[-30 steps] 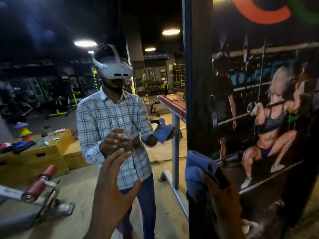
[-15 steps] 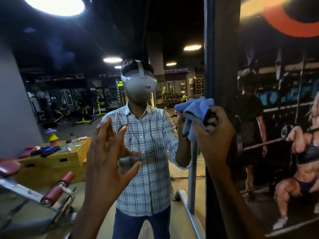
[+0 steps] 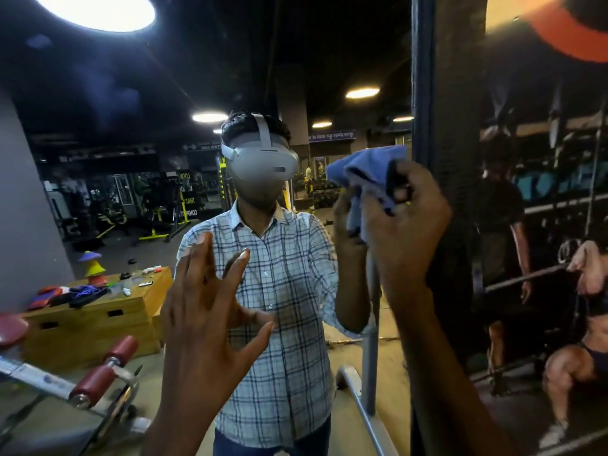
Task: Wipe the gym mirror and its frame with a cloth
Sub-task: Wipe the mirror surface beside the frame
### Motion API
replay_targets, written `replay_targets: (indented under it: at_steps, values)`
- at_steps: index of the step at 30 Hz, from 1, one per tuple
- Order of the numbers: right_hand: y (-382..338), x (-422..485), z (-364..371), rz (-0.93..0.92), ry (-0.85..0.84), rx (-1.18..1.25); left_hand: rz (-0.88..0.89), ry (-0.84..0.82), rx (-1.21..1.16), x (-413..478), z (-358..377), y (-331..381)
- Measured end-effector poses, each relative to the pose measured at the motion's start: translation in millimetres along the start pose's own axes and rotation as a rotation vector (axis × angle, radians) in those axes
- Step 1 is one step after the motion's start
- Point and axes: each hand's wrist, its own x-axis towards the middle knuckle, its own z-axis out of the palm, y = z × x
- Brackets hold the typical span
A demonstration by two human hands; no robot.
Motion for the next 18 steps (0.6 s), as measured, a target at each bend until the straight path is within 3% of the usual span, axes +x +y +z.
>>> replay_targets:
  at_steps: [1, 5, 7, 10, 11, 15, 16, 18]
  values:
    - [-4.0, -10.3, 8.0, -0.021, -0.054, 0.005, -0.009, -0.002, 0.0, -0.5, 0.9, -0.9]
    - [10.7, -49.6, 19.0, -0.425, -0.557, -0.036, -0.007, -0.004, 0.018, -3.2, 2.0, -8.3]
    - [17.8, -38.9, 5.4, -0.365, -0.481, -0.038, 0.008, 0.005, 0.014, -5.1, 1.0, -11.8]
    - [20.8, -37.9, -5.6, -0.135, -0.138, -0.04, -0.006, 0.0, 0.008, -7.1, 1.5, -12.0]
    - [18.3, -50.9, -2.5, -0.11, -0.139, -0.01, -0.009, 0.002, 0.007, -8.3, 2.5, -12.2]
    - [29.0, -119.3, -0.4, -0.244, -0.601, -0.008, 0.009, -0.009, 0.018, -14.7, 3.7, -18.6]
    - [37.4, -120.2, -7.9, -0.24, -0.585, -0.013, 0.007, -0.01, 0.011, -17.1, 2.7, -20.6]
    - [51.4, -109.8, -26.4, -0.13, -0.364, 0.027, -0.004, -0.007, 0.003, -23.0, 0.0, -23.3]
